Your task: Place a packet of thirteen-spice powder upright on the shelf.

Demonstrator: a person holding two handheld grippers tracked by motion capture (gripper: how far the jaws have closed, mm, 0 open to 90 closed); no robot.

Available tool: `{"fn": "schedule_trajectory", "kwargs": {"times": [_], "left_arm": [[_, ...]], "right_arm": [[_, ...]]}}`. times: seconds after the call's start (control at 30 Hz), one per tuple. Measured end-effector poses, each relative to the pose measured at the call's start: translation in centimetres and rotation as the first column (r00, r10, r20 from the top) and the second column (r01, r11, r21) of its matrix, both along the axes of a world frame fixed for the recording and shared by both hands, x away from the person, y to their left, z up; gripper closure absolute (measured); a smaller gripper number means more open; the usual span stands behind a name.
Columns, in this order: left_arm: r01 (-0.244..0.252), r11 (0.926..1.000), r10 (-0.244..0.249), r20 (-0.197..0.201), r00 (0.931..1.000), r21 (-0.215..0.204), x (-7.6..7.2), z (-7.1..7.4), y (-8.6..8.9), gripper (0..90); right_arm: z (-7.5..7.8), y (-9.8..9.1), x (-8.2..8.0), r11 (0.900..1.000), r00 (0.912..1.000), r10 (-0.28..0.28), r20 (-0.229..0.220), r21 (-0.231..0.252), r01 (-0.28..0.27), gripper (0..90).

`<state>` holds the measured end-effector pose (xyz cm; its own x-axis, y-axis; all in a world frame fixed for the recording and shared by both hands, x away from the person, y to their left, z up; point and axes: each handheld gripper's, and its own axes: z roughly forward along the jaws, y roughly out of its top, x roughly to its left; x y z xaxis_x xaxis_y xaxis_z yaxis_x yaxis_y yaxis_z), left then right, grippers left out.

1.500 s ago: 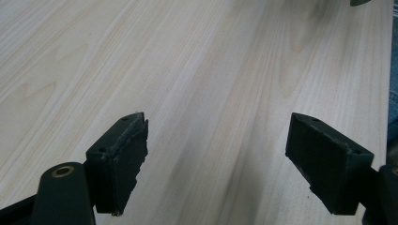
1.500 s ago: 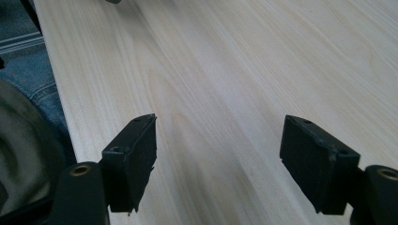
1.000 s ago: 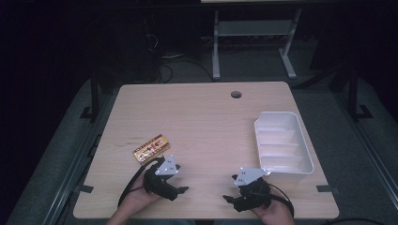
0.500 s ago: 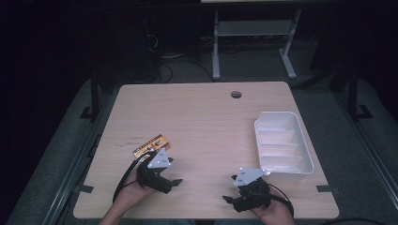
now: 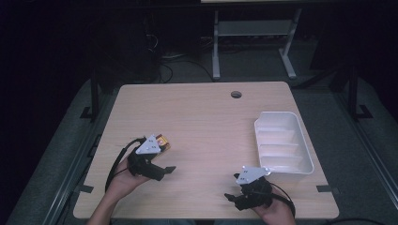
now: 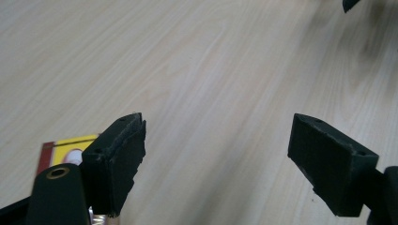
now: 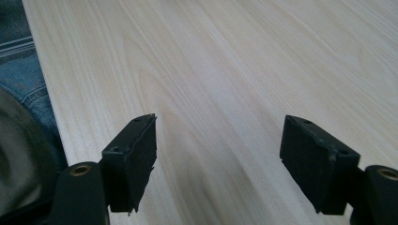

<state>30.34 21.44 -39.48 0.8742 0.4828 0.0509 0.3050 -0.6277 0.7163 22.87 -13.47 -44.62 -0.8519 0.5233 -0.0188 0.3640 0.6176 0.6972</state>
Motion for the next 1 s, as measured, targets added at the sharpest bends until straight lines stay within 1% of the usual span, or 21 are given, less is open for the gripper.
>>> {"fn": "schedule_trajectory", "kwargs": {"times": [0.03, 0.17, 0.23, 0.27, 0.3, 0.4, 0.43, 0.47, 0.5, 0.57, 0.6, 0.67, 0.83, 0.9, 0.93, 0.97, 1.0], "left_arm": [[0.002, 1.0, -0.002, -0.005, 1.0, -0.001, 0.2, 0.1, 0.0, 18.8], [0.001, 1.0, -0.001, -0.003, 1.0, 0.002, 0.8, 0.4, 0.2, 18.9], [-0.009, 1.0, 0.009, 0.001, 1.0, -0.003, 1.2, 0.6, 0.5, 18.9], [-0.022, 0.9997, 0.022, -0.003, 0.9997, -0.01, 1.7, 0.8, 0.9, 18.9], [-0.022, 0.9997, 0.022, -0.003, 0.9997, -0.01, 1.7, 0.8, 0.9, 18.9], [-0.044, 0.9989, 0.044, 0.0, 0.999, -0.013, 2.1, 1.2, 1.7, 18.9], [-0.06, 0.998, 0.06, 0.008, 0.9982, -0.018, 2.3, 1.3, 2.3, 19.0], [-0.071, 0.9973, 0.071, 0.008, 0.9975, -0.023, 2.4, 1.3, 2.6, 19.2], [-0.071, 0.9973, 0.071, 0.008, 0.9975, -0.023, 2.4, 1.3, 2.6, 19.3], [-0.099, 0.995, 0.1, 0.006, 0.995, -0.011, 2.7, 1.2, 3.6, 19.2], [-0.099, 0.995, 0.1, 0.006, 0.995, -0.011, 2.7, 1.2, 3.6, 19.2], [-0.123, 0.9924, 0.123, 0.007, 0.9924, -0.009, 2.9, 1.0, 4.4, 19.2], [-0.144, 0.9896, 0.144, 0.001, 0.9896, -0.004, 3.2, 0.6, 5.1, 19.1], [-0.16, 0.9871, 0.16, 0.004, 0.9871, 0.011, 3.4, 0.2, 5.5, 19.1], [-0.16, 0.9871, 0.16, 0.004, 0.9871, 0.011, 3.4, 0.2, 5.5, 19.1], [-0.171, 0.9848, 0.171, 0.013, 0.9852, 0.031, 3.5, 0.0, 5.7, 19.1], [-0.171, 0.9848, 0.171, 0.013, 0.9852, 0.031, 3.5, 0.0, 5.7, 19.1]], "right_arm": [[0.0, 0.0, 0.0, 1.0, 1.0, 0.0, -0.001, -0.002, 0.0, 26.9], [-0.1, 0.1, 0.1, 1.0, 1.0, 0.006, -0.001, -0.005, -0.006, 26.9], [-0.1, 0.2, 0.1, 0.9999, 1.0, 0.009, 0.0, -0.007, -0.009, 26.9], [-0.1, 0.2, 0.0, 0.9999, 1.0, 0.01, 0.0, -0.009, -0.01, 26.9], [-0.1, 0.2, 0.0, 0.9999, 1.0, 0.01, 0.0, -0.009, -0.01, 26.9], [-0.2, 0.3, 0.0, 0.9999, 0.9999, 0.011, -0.002, -0.01, -0.011, 27.0], [-0.2, 0.4, -0.1, 0.9998, 0.9999, 0.017, -0.001, -0.011, -0.017, 26.9], [-0.2, 0.4, -0.1, 0.9998, 0.9999, 0.017, -0.001, -0.012, -0.017, 27.0], [-0.2, 0.5, -0.1, 0.9997, 0.9998, 0.02, 0.0, -0.013, -0.02, 26.9], [-0.2, 0.6, -0.1, 0.9995, 0.9996, 0.027, 0.0, -0.015, -0.027, 26.9], [-0.2, 0.6, -0.1, 0.9995, 0.9996, 0.027, 0.0, -0.015, -0.027, 26.9], [-0.3, 0.7, -0.1, 0.9993, 0.9995, 0.032, -0.005, -0.021, -0.032, 26.9], [-0.4, 0.8, -0.1, 0.9992, 0.9994, 0.033, -0.009, -0.024, -0.033, 26.9], [-0.4, 0.8, -0.1, 0.9992, 0.9994, 0.033, -0.01, -0.023, -0.033, 26.9], [-0.4, 0.8, -0.1, 0.9992, 0.9994, 0.033, -0.01, -0.023, -0.033, 26.9], [-0.4, 0.8, -0.1, 0.9991, 0.9993, 0.035, -0.01, -0.024, -0.035, 26.9], [-0.4, 0.8, -0.1, 0.9991, 0.9993, 0.037, -0.01, -0.023, -0.037, 26.9]]}}
